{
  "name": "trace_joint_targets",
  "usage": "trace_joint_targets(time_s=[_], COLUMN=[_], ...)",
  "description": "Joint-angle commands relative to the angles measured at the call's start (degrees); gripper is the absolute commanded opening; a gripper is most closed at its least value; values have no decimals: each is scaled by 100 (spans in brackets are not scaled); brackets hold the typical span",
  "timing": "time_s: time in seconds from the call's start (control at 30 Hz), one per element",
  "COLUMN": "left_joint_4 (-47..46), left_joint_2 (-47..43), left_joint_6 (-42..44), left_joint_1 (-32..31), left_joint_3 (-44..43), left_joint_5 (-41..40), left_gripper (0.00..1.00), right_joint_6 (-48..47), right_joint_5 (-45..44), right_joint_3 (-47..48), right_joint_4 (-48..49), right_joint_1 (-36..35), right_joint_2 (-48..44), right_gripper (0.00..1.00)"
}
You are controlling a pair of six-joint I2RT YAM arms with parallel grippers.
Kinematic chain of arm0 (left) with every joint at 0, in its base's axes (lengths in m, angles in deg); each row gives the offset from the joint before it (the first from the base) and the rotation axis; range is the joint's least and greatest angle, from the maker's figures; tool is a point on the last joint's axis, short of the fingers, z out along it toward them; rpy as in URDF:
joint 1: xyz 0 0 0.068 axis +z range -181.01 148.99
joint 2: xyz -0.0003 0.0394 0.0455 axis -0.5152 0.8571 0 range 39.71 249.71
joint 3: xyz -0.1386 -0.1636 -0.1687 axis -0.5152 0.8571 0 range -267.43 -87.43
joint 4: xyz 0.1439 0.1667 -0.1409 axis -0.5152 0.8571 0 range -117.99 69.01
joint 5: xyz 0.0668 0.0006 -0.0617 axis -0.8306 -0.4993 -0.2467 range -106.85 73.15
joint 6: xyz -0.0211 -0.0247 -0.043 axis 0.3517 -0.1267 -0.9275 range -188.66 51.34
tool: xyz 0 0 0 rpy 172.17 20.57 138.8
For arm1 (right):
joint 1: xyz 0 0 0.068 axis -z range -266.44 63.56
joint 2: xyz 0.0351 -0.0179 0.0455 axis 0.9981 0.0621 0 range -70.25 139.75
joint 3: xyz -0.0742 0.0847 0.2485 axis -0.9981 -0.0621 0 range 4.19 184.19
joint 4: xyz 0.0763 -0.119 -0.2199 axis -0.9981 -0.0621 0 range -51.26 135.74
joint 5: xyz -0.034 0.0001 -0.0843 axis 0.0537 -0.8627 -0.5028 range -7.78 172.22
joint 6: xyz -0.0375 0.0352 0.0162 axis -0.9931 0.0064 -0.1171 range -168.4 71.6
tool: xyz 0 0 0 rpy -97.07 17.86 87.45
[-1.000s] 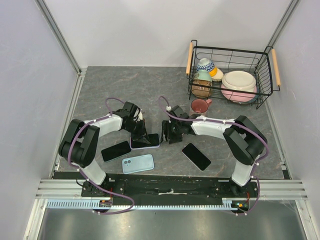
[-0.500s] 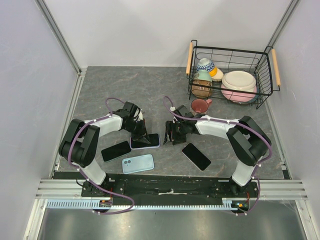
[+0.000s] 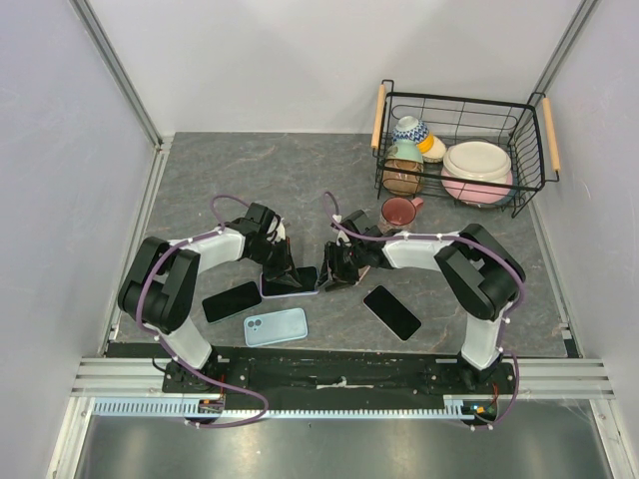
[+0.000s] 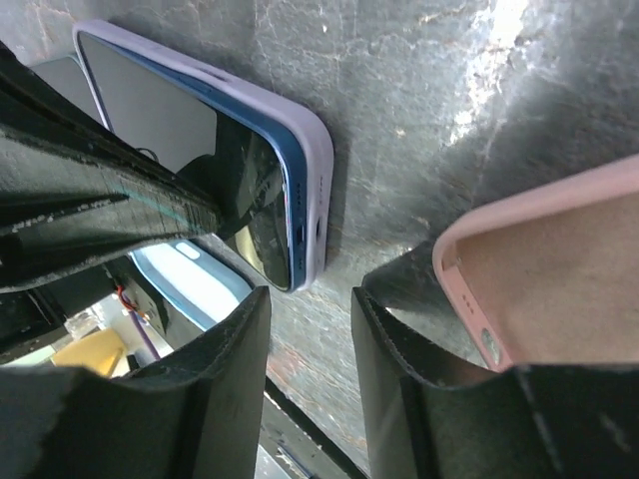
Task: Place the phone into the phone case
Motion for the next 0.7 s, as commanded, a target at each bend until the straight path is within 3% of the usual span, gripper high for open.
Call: trace_joint_targets(time_s=[0.0, 0.33, 0.63, 0.67], left_joint_4=[23, 40, 40, 40], left_joint_2=[434, 461, 513, 522], left_joint_6=[154, 154, 110, 110], left_joint_1=[-41, -41, -77, -94], left_joint_3=[243, 217, 155, 146], left_joint_5=[-1080, -1044, -1044, -1036], left_gripper=[2, 2, 2, 2], right_joint_6=[28, -68, -437, -420], right_joint_5=[-121, -375, -1280, -1377], right_joint_3=[89, 71, 273, 282], right_joint_4=[114, 9, -738, -791], right_joint_1=[-14, -14, -93, -102], right_joint_2=[385, 719, 894, 929], right_gripper=[43, 27, 20, 14])
